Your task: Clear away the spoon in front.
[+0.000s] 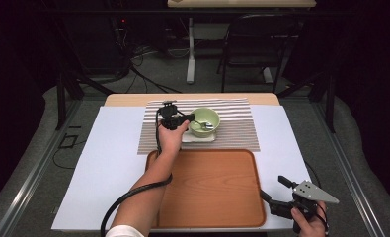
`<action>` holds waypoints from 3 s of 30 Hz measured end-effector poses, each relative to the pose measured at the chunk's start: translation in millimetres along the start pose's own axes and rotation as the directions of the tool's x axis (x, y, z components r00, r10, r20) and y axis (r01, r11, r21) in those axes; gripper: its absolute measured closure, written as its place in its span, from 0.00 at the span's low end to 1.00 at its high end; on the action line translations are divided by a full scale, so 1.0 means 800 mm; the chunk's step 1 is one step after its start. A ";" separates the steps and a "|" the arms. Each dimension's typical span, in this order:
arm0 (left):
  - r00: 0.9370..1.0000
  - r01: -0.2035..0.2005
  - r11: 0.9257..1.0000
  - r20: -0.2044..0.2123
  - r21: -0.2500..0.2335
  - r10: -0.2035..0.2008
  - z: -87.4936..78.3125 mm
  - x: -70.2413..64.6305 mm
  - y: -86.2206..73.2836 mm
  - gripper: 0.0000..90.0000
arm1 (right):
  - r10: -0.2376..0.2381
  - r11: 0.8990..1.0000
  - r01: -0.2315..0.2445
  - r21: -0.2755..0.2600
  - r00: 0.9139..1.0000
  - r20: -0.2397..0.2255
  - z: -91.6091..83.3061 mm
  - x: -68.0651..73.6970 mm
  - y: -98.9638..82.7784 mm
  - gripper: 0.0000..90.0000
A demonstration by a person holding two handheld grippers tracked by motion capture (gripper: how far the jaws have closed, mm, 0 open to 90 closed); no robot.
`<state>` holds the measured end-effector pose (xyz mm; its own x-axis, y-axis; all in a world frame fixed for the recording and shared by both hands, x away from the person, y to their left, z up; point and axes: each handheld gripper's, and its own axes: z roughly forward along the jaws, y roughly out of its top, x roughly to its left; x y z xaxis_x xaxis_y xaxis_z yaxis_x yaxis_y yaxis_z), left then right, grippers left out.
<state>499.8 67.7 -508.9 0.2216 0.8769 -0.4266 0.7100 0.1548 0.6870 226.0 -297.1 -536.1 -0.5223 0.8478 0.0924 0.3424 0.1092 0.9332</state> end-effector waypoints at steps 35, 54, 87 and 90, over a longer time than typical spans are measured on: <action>0.999 -0.022 0.997 -0.033 0.073 0.025 0.031 0.000 0.005 0.64 | 0.001 1.000 -0.001 0.000 1.000 -0.007 0.000 0.000 0.000 0.16; 0.998 -0.054 0.998 -0.024 0.040 0.055 0.016 0.001 0.006 0.84 | -0.001 1.000 0.001 -0.001 1.000 -0.006 0.001 0.000 0.000 0.16; 0.997 -0.082 0.997 0.002 -0.006 0.082 0.007 -0.002 0.040 0.99 | 0.005 1.000 -0.005 0.004 1.000 -0.012 0.002 0.000 0.000 0.16; 0.996 -0.090 0.996 0.007 -0.006 0.090 0.004 -0.004 0.042 0.99 | 0.005 1.000 -0.005 0.003 1.000 -0.013 0.002 0.000 0.000 0.16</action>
<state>525.5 68.7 -486.6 0.2894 0.8842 -0.3667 0.6833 0.0774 0.7260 227.0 -296.5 -536.8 -0.5304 0.8417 0.1012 0.3473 0.1068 0.9317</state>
